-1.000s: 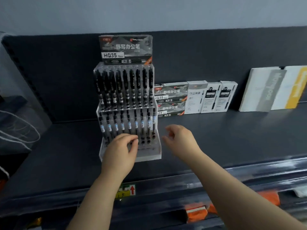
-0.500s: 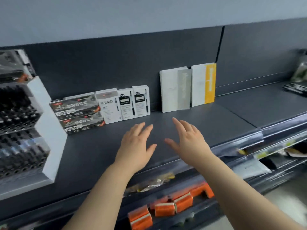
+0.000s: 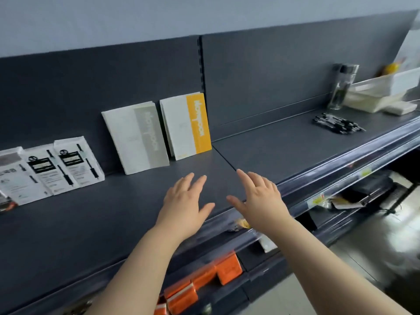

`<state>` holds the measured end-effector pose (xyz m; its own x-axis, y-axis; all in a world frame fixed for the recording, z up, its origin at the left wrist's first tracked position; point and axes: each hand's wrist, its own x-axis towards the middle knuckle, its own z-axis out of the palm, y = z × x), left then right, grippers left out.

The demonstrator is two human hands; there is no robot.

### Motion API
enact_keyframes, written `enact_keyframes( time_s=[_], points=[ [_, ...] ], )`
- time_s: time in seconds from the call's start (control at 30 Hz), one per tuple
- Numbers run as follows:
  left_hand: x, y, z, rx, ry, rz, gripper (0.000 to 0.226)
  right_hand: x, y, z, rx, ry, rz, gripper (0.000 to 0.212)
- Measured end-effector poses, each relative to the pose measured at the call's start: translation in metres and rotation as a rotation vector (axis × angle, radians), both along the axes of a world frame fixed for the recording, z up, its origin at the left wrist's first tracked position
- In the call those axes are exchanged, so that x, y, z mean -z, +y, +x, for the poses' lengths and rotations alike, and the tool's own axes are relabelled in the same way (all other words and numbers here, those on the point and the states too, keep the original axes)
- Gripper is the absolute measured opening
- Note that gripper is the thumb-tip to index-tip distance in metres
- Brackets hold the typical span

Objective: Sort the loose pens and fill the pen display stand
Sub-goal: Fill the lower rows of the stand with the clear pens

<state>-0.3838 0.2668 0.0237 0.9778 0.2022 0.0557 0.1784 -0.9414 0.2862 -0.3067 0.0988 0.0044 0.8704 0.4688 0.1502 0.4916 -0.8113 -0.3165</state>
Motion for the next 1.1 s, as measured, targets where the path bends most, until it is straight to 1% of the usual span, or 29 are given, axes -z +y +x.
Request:
enact_keyframes(
  time_s=[0.27,0.43,0.53,0.67,0.87,1.1],
  points=[
    [0.02,-0.085,0.143,0.073,-0.012,-0.089,0.069,0.005,-0.092,0.122,0.078,0.008,-0.085,0.071],
    [0.024,-0.138,0.237,0.133,0.016,-0.136,0.069,0.006,-0.153,0.202,0.159,0.027,-0.13,0.071],
    [0.019,-0.167,0.281,0.166,0.04,-0.175,0.068,0.005,-0.184,0.24,0.201,0.039,-0.135,0.07],
    [0.017,-0.196,0.328,0.193,0.075,-0.178,0.068,0.009,-0.213,0.288,0.236,0.092,-0.126,0.069],
    [0.028,-0.238,0.389,0.165,0.148,-0.253,0.066,0.023,-0.255,0.365,0.248,0.116,-0.099,0.065],
    [0.043,-0.302,0.475,0.015,0.237,-0.494,0.06,0.029,-0.304,0.467,0.226,0.087,-0.023,0.046]
  ],
)
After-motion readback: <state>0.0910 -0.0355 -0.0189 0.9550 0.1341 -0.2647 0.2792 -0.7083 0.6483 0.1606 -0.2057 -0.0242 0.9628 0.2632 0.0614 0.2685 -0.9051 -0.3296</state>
